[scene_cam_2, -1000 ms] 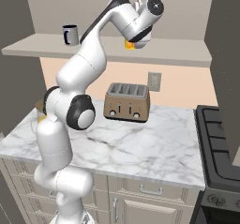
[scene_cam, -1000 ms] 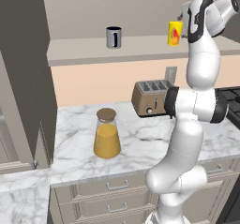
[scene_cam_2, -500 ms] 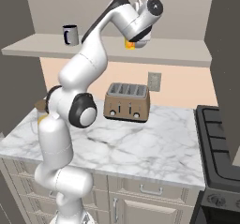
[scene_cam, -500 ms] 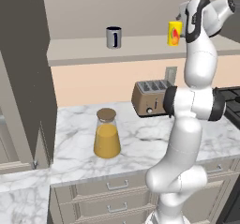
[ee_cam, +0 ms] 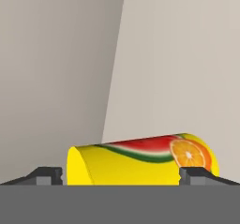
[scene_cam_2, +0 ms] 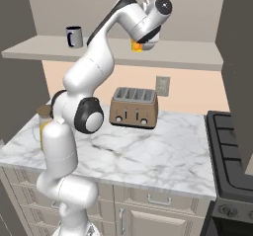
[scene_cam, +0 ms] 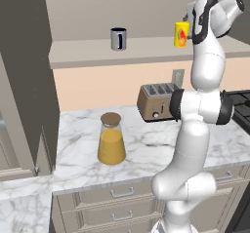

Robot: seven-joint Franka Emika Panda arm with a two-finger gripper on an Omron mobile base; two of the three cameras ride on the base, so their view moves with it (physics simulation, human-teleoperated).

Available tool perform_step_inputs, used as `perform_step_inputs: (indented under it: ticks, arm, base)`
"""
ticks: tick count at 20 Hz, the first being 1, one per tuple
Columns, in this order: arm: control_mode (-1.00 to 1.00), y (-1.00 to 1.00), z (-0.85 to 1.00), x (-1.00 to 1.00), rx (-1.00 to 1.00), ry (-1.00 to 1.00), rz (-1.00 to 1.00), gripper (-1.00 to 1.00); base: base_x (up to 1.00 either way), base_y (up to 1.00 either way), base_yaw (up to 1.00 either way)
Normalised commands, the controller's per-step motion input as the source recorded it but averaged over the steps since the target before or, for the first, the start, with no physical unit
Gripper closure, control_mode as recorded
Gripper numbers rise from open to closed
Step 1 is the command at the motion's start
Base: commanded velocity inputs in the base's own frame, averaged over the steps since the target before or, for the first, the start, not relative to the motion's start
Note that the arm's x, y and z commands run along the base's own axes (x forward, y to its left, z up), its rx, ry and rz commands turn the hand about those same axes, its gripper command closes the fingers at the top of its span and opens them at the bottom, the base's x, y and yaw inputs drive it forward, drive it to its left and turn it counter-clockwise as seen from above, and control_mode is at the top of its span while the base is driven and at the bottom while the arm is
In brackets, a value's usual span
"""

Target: There is a tray on the dining counter. Grab the cup, mug, and pitcher and place them on the tray. The pitcher may be placed next to the tray if it cannot fit the tray.

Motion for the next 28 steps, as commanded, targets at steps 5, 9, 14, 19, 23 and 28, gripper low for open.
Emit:
perform_step_inputs:
  ticks: [5,9,14,19,23,28]
  arm:
    - [-1.0,0.0,0.0,0.0,0.0,0.03,0.0,-1.0]
    - [-1.0,0.0,0.0,0.0,0.0,0.01,0.0,-1.0]
    - [-1.0,0.0,0.0,0.0,0.0,0.01,0.0,1.0]
    - [-1.0,0.0,0.0,0.0,0.0,0.0,0.0,1.0]
    - [-1.0,0.0,0.0,0.0,0.0,0.0,0.0,1.0]
    - [-1.0,0.0,0.0,0.0,0.0,0.0,0.0,1.0]
  base:
    - [0.0,0.0,0.0]
    - [0.0,0.0,0.0]
    - [0.0,0.0,0.0]
    - [0.0,0.0,0.0]
    - [0.0,0.0,0.0]
    - [0.0,0.0,0.0]
